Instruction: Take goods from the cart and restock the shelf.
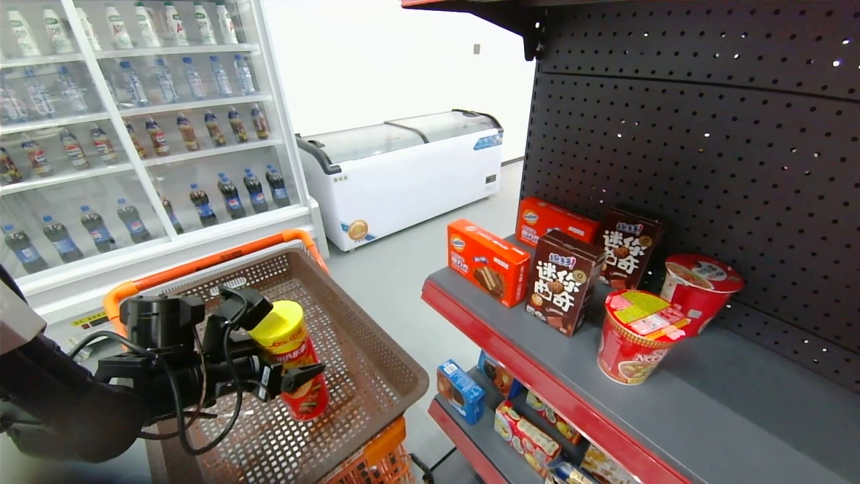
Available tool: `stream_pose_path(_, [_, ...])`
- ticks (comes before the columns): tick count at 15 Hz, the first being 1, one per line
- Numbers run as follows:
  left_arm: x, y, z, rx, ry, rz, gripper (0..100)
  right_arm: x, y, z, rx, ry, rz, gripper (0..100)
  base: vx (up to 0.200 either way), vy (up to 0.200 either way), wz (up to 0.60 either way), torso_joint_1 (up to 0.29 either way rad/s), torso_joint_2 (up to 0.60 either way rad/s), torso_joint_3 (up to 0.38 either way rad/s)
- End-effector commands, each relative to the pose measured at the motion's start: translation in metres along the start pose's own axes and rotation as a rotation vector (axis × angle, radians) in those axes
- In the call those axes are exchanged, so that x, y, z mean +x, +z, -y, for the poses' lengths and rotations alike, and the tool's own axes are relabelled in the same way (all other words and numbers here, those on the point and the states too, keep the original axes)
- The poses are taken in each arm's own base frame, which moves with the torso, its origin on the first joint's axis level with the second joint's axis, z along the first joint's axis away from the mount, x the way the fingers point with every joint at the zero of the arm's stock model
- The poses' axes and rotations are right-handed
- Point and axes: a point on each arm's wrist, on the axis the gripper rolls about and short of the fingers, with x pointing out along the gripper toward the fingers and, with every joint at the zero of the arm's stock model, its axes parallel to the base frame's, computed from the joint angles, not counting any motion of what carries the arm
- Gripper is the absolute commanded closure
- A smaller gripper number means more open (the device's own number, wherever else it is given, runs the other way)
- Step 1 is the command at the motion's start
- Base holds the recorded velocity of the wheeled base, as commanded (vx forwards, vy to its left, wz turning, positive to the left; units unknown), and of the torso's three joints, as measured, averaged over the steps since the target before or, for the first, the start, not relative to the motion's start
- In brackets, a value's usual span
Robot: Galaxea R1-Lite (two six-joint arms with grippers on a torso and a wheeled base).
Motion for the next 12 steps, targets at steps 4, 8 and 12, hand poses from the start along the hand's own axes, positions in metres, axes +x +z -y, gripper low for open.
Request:
stream_pose_path(4, [0.009,0.001,-0.002,0.016,-0.003,0.006,0,0.0,0.0,0.0,-0.001,0.0,0.0,0,0.0,0.0,0.0,0.0,0.0,0.0])
stream_pose_path(8, [0.02,0.012,0.001,0.052,-0.019,0.045,100,0.0,0.0,0.0,-0.001,0.0,0.0,0,0.0,0.0,0.0,0.0,0.0,0.0])
stream_pose_path(12, [0.018,0.019,0.007,0.096,0.046,0.052,100,0.0,0.0,0.0,-0.001,0.0,0.0,0,0.0,0.0,0.0,0.0,0.0,0.0])
